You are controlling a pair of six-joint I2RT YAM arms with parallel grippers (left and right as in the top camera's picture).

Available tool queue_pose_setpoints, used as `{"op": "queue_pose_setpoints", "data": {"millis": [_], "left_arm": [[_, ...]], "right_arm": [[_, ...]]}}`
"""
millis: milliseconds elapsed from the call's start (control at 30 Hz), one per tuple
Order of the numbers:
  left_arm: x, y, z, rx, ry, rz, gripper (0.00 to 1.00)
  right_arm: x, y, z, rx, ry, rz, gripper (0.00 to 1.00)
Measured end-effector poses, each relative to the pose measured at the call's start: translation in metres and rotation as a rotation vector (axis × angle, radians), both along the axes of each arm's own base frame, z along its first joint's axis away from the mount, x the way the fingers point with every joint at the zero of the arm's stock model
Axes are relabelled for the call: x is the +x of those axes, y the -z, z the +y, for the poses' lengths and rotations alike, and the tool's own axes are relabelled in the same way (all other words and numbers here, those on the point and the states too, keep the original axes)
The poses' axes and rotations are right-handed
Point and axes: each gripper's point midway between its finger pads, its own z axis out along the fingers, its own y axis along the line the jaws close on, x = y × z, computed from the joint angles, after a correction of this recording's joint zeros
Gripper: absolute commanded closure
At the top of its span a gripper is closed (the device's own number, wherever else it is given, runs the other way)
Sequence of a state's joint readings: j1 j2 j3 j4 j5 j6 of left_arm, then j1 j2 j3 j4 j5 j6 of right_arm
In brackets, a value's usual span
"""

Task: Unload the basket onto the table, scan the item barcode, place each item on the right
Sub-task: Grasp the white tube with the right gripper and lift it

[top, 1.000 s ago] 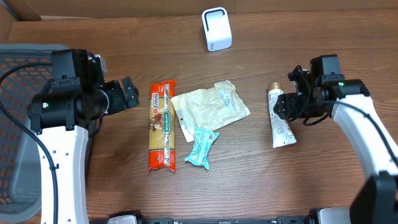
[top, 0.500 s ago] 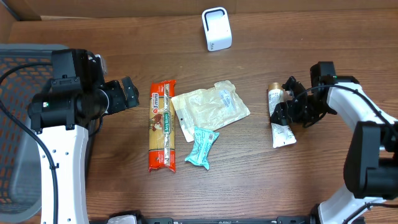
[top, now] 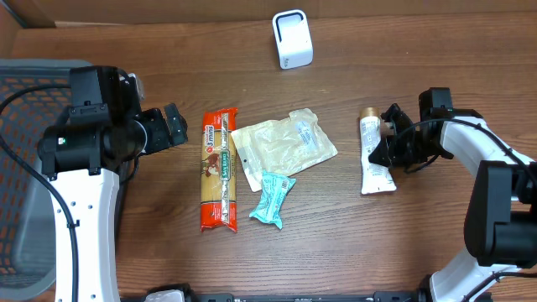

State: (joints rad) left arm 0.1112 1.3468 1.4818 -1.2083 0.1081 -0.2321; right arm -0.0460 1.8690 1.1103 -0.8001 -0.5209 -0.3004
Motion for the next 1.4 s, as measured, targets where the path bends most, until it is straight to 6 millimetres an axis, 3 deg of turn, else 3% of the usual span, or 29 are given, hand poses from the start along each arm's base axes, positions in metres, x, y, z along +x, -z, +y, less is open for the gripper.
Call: {"op": "queue_pose_setpoints", "data": {"millis": [200,500,667,933,1033,1167,1400], "left_arm": [[0.000,0.000,0.000,0.000,0.000,0.000,0.00],[0.000,0.000,0.000,0.000,0.000,0.000,0.01],[0.000,0.000,0.000,0.000,0.000,0.000,0.00],[0.000,0.000,0.000,0.000,0.000,0.000,0.00],[0.000,0.000,0.000,0.000,0.000,0.000,0.00],[0.000,0.000,0.000,0.000,0.000,0.000,0.01],[0.000,0.000,0.000,0.000,0.000,0.000,0.00]], "right_arm": [[-0.013,-0.015,0.025,0.176,0.005,0.068,0.96],[-0.021,-0.066,0.077,0.436,-0.121,0.036,0.96],[-0.031,-0.112,0.102,0.478,-0.241,-0.104,0.96],[-0.049,-0.229,0.124,0.571,-0.405,-0.484,0.96],[-0.057,-0.256,0.133,0.610,-0.433,-0.562,0.96],[-0.056,-0.279,0.138,0.653,-0.416,-0.595,0.96],[-0.049,-0.298,0.140,0.705,-0.324,-0.550,0.96]]}}
